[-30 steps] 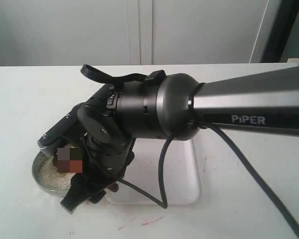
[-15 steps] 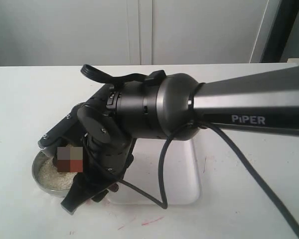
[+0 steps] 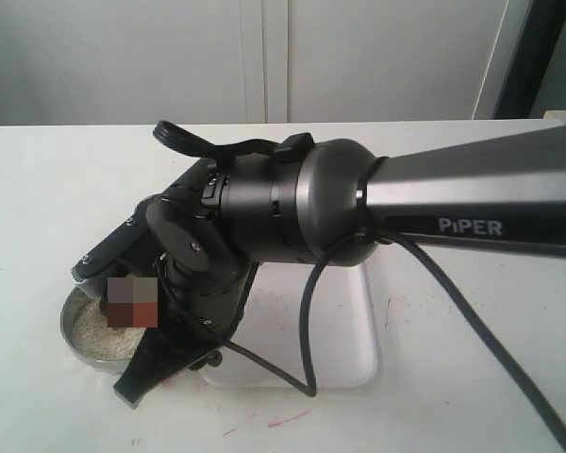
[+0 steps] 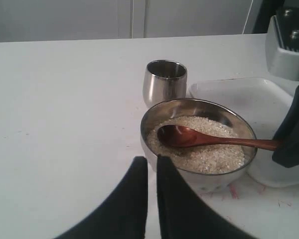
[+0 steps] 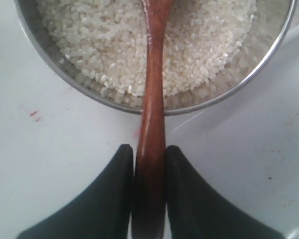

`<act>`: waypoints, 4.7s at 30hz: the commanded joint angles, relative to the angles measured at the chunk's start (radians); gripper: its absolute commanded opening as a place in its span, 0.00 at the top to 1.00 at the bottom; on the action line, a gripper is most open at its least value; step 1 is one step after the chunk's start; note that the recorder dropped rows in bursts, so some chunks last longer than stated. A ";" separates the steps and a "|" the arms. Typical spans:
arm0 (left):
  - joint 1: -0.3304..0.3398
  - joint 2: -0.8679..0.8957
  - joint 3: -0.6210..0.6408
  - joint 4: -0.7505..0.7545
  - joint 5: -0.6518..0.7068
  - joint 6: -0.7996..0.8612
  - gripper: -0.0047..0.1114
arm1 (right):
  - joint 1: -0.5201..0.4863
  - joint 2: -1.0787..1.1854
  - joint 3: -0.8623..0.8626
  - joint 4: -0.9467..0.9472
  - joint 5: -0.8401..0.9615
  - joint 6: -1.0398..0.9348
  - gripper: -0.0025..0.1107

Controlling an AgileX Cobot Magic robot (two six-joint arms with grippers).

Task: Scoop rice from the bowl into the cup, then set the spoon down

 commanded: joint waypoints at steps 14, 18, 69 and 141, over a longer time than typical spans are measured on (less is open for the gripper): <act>-0.006 0.007 -0.006 -0.010 -0.003 0.000 0.84 | 0.007 -0.226 -0.008 -0.003 0.203 -0.016 0.98; -0.006 0.007 -0.006 -0.010 -0.003 0.000 0.84 | 0.062 -0.295 -0.008 -0.139 0.329 -0.002 0.98; -0.006 0.007 -0.006 -0.010 -0.003 0.000 0.84 | 0.289 0.088 0.035 -0.979 0.393 0.371 0.98; -0.006 0.007 -0.006 -0.010 -0.003 0.000 0.84 | 0.031 0.001 -0.176 -0.128 0.343 0.027 0.98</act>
